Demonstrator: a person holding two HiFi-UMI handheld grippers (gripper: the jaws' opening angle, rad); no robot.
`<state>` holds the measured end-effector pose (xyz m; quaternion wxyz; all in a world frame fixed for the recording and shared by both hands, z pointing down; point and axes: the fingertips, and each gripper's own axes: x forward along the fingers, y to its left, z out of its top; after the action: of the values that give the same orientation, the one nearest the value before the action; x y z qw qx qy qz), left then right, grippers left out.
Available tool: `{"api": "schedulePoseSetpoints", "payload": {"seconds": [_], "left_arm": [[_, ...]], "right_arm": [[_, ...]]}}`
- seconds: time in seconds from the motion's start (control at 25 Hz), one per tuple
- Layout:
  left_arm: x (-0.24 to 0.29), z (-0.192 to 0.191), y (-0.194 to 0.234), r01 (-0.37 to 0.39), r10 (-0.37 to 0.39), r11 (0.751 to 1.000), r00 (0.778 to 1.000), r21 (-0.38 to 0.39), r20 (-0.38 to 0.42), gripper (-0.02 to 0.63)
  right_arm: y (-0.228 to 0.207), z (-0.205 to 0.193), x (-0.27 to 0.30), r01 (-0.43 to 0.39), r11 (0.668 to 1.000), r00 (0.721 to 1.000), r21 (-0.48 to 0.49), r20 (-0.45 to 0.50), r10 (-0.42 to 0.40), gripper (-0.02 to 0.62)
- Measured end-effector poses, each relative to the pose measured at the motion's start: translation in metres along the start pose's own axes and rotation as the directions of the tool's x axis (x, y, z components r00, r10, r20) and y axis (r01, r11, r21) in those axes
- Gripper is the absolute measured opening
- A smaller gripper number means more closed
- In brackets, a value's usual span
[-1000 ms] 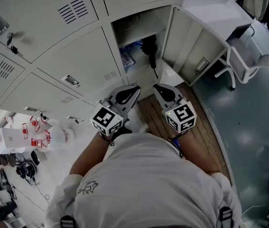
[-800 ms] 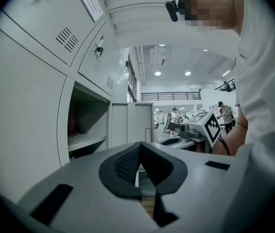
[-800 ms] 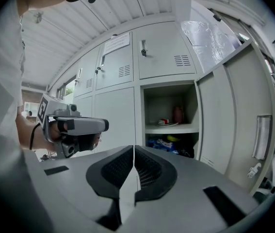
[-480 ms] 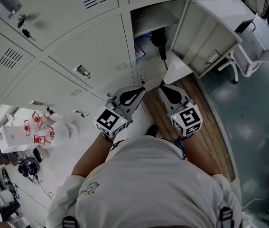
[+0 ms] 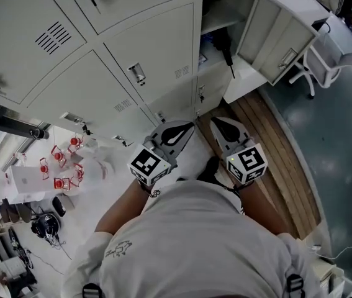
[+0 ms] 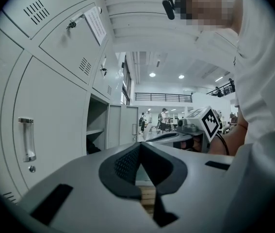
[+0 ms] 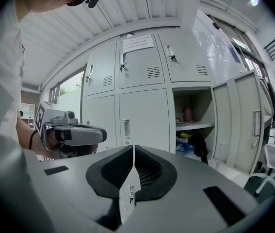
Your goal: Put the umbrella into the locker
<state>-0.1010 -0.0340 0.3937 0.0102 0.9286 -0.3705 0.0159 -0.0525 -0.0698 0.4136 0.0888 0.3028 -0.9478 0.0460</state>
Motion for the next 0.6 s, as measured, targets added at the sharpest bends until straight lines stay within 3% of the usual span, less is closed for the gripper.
{"api": "schedulePoseSetpoints", "payload": {"seconds": [0.2, 0.4, 0.6], "left_arm": [[-0.027, 0.002, -0.035, 0.091, -0.092, 0.996, 0.996, 0.013, 0.021, 0.011], [-0.038, 0.012, -0.054, 0.097, -0.095, 0.995, 0.993, -0.014, 0.067, 0.011], [-0.033, 0.020, -0.085, 0.130, -0.131, 0.991, 0.988, 0.014, 0.079, 0.011]], "right_arm": [[0.041, -0.005, -0.030, 0.052, 0.998, 0.999, 0.033, 0.013, -0.052, 0.046], [0.058, -0.003, -0.061, 0.097, 0.995, 0.995, 0.033, 0.011, -0.097, 0.046], [0.061, -0.002, -0.091, 0.110, 0.993, 0.993, 0.047, 0.035, -0.111, 0.046]]}}
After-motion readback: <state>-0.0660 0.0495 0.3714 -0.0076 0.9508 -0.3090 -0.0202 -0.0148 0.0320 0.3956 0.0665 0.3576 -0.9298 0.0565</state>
